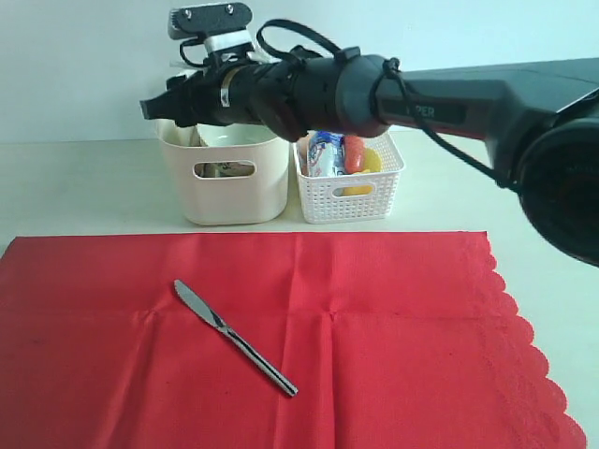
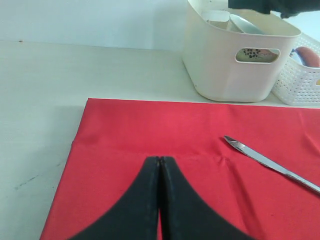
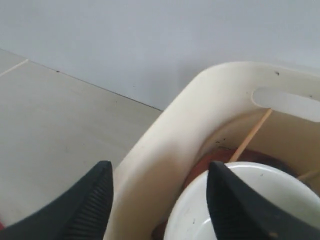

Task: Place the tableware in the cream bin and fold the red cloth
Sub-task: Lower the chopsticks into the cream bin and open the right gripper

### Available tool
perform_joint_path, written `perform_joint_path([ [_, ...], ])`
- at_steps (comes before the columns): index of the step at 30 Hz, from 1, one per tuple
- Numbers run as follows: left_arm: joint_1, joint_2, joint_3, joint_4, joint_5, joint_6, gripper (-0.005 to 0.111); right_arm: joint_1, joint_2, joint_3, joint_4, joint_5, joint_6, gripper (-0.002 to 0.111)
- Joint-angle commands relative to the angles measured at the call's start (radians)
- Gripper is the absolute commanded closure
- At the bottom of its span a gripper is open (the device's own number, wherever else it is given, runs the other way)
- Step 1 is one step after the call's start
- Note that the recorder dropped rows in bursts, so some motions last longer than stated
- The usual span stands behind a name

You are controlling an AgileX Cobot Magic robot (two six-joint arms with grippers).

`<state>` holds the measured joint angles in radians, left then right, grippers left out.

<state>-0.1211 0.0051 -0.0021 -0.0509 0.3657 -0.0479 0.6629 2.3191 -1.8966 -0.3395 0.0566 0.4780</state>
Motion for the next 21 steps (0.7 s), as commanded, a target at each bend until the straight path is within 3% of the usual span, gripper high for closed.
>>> perform_joint_path([
  [1, 0.003, -0.005, 0.002, -0.002, -0.009, -0.006, 0.107, 0.021, -0.101, -0.006, 0.003, 0.121, -0.003, 0.054],
  [7, 0.003, -0.005, 0.002, -0.002, -0.009, -0.006, 0.107, 0.046, -0.219, -0.006, 0.004, 0.411, -0.007, 0.065],
  [16, 0.003, -0.005, 0.002, -0.002, -0.009, -0.006, 0.107, 0.082, -0.319, -0.004, 0.076, 0.767, -0.257, 0.108],
  [21, 0.003, -0.005, 0.002, -0.002, -0.009, -0.006, 0.107, 0.148, -0.366, 0.102, 0.097, 0.804, -0.312, 0.108],
])
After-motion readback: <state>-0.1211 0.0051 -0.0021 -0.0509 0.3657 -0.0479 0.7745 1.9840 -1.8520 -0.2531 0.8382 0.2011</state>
